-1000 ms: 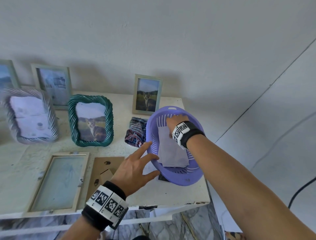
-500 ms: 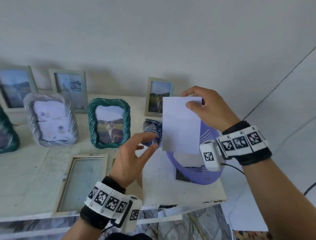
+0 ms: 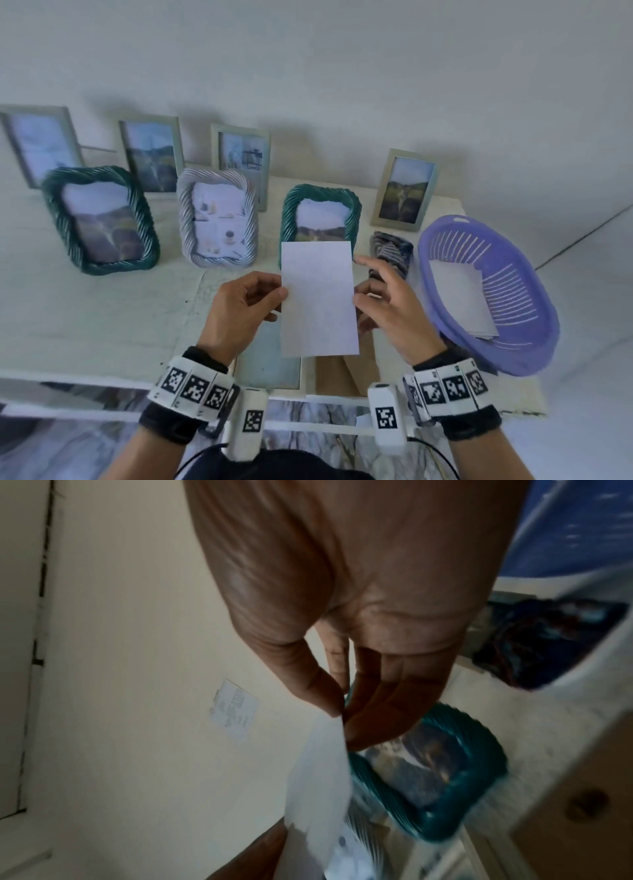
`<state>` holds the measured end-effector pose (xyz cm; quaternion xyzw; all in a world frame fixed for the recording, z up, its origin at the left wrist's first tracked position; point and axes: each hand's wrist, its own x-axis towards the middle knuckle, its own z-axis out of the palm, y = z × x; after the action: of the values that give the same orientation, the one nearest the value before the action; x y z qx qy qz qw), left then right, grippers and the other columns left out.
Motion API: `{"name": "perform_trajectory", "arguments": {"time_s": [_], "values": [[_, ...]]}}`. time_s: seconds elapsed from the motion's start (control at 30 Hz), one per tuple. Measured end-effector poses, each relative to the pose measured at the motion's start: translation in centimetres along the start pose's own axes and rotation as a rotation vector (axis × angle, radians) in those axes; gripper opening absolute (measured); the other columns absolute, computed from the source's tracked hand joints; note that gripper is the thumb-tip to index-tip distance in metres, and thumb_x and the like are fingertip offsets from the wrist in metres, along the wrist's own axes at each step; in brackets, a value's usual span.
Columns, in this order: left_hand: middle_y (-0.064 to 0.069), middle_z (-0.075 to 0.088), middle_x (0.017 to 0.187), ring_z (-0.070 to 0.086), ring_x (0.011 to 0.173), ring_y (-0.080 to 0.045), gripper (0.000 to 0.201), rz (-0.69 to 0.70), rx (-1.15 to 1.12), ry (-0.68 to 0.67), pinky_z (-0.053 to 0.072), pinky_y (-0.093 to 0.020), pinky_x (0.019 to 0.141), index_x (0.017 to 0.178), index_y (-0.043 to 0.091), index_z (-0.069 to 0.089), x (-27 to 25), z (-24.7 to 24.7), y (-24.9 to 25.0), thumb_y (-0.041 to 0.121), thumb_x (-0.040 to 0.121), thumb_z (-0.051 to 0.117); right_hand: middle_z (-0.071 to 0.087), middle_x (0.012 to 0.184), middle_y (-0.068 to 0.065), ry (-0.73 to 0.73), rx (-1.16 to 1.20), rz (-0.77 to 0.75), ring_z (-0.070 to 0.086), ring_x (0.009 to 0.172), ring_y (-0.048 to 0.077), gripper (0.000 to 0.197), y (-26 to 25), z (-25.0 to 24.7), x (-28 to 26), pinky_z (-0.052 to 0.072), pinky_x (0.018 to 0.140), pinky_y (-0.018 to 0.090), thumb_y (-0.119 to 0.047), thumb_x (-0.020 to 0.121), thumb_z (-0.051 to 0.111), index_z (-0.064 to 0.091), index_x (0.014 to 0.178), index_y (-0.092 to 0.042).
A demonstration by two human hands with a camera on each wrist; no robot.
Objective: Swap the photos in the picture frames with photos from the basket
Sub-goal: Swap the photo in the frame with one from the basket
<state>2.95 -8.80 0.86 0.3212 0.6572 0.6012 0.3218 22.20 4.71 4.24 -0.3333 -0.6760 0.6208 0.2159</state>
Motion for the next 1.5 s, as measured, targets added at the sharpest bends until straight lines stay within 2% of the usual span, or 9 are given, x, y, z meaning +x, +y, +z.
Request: {"name": "perform_trajectory", "arguments": {"time_s": [0.23,0.33,0.43,0.8,0.93,1.07,1.27,1.4,1.5], "values": [[0.0,0.073,0.075,0.067,0.065,-0.011,0.008,-0.091,0.191,-0.003,0.056,-0.026,0.066,0.089,0.015,0.071,-1.3,-3.9,-4.3,0.009,0.085,0.073,0.069,0.09,0.014,-0.002,-0.075,0.07,0.065,0.089,0.027,0.059,3.8,5.4,-1.6,0.054,0.079,0.033,0.001,0.088,0.061,0.047,0.137,-0.03],[0.011,0.07,0.086,0.065,0.074,-0.003,0.014,0.008,0.397,0.031,0.052,-0.015,0.068,0.095,0.025,0.07,-1.6,-4.9,-5.1,0.019,0.083,0.075,0.068,0.082,0.007,0.025,-0.13,0.088,0.064,0.082,0.02,0.06,5.0,6.3,-1.6,0.054,0.074,0.027,0.0,0.089,0.06,0.045,0.14,-0.028],[0.01,0.063,0.095,0.062,0.081,-0.003,0.019,0.073,0.515,0.058,0.052,-0.019,0.071,0.102,0.025,0.069,-1.6,-5.8,-5.9,0.021,0.084,0.074,0.069,0.085,-0.001,0.031,-0.226,0.112,0.065,0.082,0.013,0.059,5.9,6.8,-1.4,0.056,0.079,0.034,-0.006,0.091,0.06,0.043,0.141,-0.032],[0.007,0.067,0.092,0.063,0.082,0.001,0.021,-0.023,0.434,-0.025,0.052,-0.013,0.074,0.101,0.024,0.069,-1.8,-6.7,-7.8,0.011,0.084,0.071,0.059,0.083,-0.018,0.118,-0.712,0.072,0.058,0.081,0.004,0.051,6.0,9.2,-1.3,0.053,0.078,0.03,-0.031,0.09,0.062,0.047,0.139,-0.034],[0.008,0.067,0.09,0.061,0.084,0.003,0.02,-0.022,0.419,-0.036,0.048,-0.006,0.071,0.101,0.022,0.069,-1.8,-6.7,-8.1,0.011,0.085,0.072,0.064,0.087,-0.012,0.09,-0.827,0.047,0.053,0.069,0.0,0.044,5.0,10.4,-1.2,0.043,0.063,0.009,-0.029,0.093,0.06,0.053,0.137,-0.027],[0.009,0.066,0.089,0.061,0.083,0.004,0.02,-0.015,0.418,-0.04,0.048,-0.006,0.07,0.101,0.023,0.069,-1.8,-6.8,-8.2,0.011,0.085,0.072,0.056,0.087,-0.007,0.038,-0.892,0.031,0.04,0.06,-0.006,0.04,4.3,10.7,-1.2,0.035,0.067,0.001,-0.022,0.096,0.055,0.053,0.137,-0.019],[0.009,0.066,0.089,0.062,0.082,0.002,0.021,-0.009,0.414,-0.037,0.049,-0.008,0.071,0.101,0.025,0.068,-1.9,-6.8,-8.4,0.012,0.085,0.071,0.052,0.091,-0.008,-0.018,-0.985,0.059,0.041,0.063,0.002,0.039,4.7,10.8,-1.0,0.035,0.053,0.011,-0.036,0.097,0.052,0.052,0.135,-0.03],[0.009,0.067,0.087,0.062,0.081,0.0,0.023,-0.008,0.402,-0.034,0.05,-0.011,0.072,0.103,0.027,0.067,-2.1,-6.8,-8.4,0.013,0.085,0.071,0.058,0.088,-0.009,0.056,-0.902,0.017,0.049,0.066,0.002,0.041,5.1,9.1,-1.6,0.046,0.06,0.016,-0.036,0.095,0.055,0.053,0.134,-0.025],[0.008,0.068,0.086,0.062,0.081,-0.002,0.025,-0.017,0.382,-0.03,0.05,-0.012,0.072,0.103,0.027,0.067,-2.2,-6.9,-8.4,0.011,0.085,0.071,0.054,0.113,-0.004,0.137,-1.047,0.059,0.051,0.092,0.008,0.048,5.7,6.8,-2.5,0.044,0.07,0.017,-0.044,0.092,0.054,0.048,0.137,-0.026]]}}
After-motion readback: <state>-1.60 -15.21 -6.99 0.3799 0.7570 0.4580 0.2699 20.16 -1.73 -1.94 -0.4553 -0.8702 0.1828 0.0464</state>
